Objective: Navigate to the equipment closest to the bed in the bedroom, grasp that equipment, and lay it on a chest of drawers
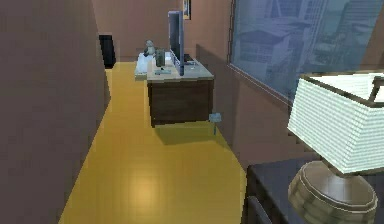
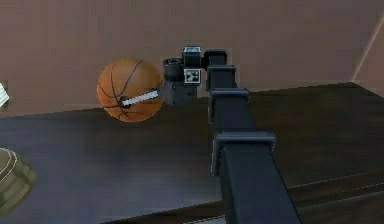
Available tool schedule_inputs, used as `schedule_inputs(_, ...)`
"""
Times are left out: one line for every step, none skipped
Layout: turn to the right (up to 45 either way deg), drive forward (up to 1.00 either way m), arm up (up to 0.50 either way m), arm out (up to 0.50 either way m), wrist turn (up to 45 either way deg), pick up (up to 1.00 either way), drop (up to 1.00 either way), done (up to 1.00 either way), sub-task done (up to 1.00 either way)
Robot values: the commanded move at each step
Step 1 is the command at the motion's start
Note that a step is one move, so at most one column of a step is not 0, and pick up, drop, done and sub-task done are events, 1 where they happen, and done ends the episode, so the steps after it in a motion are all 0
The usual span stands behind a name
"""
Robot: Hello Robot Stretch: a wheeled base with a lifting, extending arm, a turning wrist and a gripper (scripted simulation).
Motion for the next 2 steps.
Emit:
schedule_inputs(0.0,0.0,0.0,-0.1,0.0,0.0,0.0,0.0,0.0)
schedule_inputs(0.0,0.0,0.0,0.0,0.0,0.0,0.0,1.0,0.0)
